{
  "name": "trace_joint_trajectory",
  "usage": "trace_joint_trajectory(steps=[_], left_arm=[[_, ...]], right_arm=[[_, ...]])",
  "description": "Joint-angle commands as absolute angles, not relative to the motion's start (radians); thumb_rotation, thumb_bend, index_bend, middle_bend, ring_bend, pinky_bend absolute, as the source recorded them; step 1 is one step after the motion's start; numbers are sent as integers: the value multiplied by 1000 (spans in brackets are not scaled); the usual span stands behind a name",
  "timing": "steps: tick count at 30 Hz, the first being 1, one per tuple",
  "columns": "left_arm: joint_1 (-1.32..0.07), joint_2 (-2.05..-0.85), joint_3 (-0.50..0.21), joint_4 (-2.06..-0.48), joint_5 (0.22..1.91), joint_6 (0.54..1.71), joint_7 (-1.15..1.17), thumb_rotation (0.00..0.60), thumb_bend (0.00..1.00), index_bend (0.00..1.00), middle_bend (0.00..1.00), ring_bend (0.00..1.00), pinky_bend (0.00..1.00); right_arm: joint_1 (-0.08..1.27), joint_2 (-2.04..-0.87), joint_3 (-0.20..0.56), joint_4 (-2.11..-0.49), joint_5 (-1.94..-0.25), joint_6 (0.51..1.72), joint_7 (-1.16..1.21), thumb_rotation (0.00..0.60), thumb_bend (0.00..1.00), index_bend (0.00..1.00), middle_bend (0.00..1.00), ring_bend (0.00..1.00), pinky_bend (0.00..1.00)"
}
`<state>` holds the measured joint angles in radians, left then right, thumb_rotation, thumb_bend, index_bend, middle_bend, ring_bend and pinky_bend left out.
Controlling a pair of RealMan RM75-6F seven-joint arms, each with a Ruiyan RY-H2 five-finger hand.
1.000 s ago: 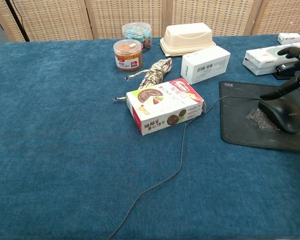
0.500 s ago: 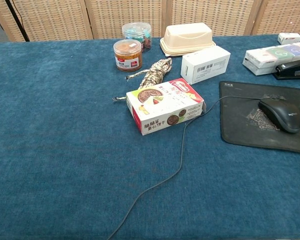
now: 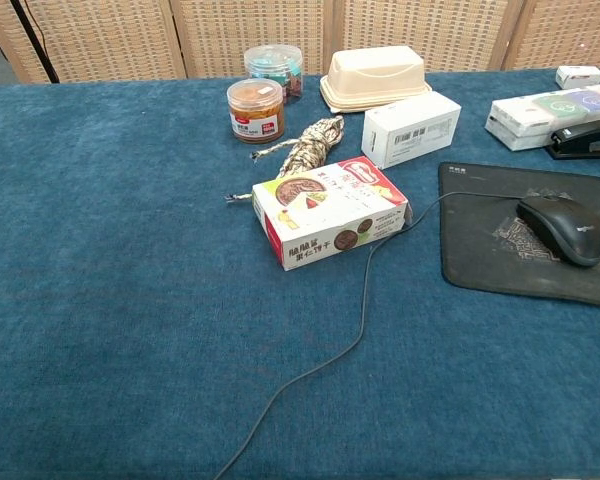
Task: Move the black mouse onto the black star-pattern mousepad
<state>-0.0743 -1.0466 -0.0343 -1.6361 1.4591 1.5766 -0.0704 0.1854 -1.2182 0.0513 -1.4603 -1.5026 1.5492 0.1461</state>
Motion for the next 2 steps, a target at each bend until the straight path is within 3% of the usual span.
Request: trace_joint_trajectory(steps=[1, 2], left_arm=[[-74, -1044, -37, -1628, 1453, 1564, -82, 600, 47, 0, 0, 0, 0], [-76, -1041, -38, -1626, 1450, 1557, -89, 600, 47, 0, 0, 0, 0]], right_arm=[[164, -1218, 56, -1466, -1504, 1571, 108, 600, 0, 0, 0, 0, 0], [161, -1219, 57, -1468, -1504, 1572, 107, 600, 0, 0, 0, 0, 0]])
